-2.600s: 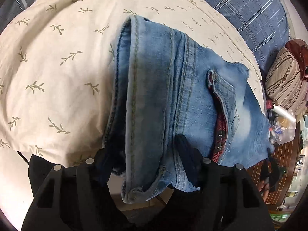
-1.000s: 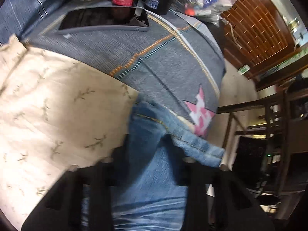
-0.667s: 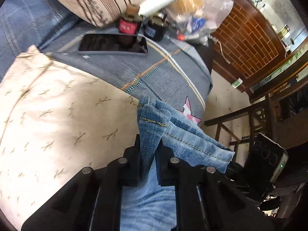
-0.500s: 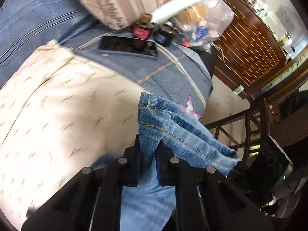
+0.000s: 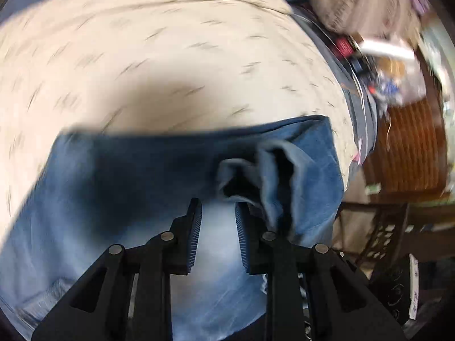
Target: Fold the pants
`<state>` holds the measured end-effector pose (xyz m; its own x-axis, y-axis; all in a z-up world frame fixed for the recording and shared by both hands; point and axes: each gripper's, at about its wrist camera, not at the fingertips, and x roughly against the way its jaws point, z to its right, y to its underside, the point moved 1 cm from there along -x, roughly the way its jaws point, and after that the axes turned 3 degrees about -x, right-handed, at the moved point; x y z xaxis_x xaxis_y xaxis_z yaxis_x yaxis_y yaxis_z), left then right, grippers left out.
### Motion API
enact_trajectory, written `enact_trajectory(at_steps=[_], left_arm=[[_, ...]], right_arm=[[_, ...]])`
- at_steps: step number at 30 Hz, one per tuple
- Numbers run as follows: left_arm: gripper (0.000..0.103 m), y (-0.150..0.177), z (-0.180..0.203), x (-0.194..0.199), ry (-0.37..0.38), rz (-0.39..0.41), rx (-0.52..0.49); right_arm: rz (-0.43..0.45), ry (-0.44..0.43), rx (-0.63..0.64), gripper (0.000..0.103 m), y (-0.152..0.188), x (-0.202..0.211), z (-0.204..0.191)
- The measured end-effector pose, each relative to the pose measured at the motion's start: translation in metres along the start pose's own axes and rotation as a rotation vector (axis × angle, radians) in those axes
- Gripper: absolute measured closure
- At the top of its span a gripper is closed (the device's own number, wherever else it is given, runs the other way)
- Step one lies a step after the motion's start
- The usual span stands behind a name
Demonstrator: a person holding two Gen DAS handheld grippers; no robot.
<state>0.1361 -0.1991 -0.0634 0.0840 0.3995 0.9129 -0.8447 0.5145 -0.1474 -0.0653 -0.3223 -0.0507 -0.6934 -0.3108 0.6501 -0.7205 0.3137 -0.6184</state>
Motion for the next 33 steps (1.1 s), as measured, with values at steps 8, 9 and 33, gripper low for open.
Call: enact_trajectory(at_steps=[8, 9, 33], left_arm=[[0.053, 0.036, -0.033, 0.023, 0.257, 0.089, 0.206], [0.049, 0.037, -0.029, 0.025, 0.287, 0.099, 0.213], [0.096, 0.035, -0.038, 0.009, 0.031, 0.146, 0.284]], right_arm=[[0.157, -0.107, -0.261, 0.031, -0.009, 0.071, 0.054], [0.175, -0.105, -0.341, 0.031, -0.010, 0.075, 0.074], [0.051, -0.001, -0.275, 0.080, -0.100, -0.029, 0.122]])
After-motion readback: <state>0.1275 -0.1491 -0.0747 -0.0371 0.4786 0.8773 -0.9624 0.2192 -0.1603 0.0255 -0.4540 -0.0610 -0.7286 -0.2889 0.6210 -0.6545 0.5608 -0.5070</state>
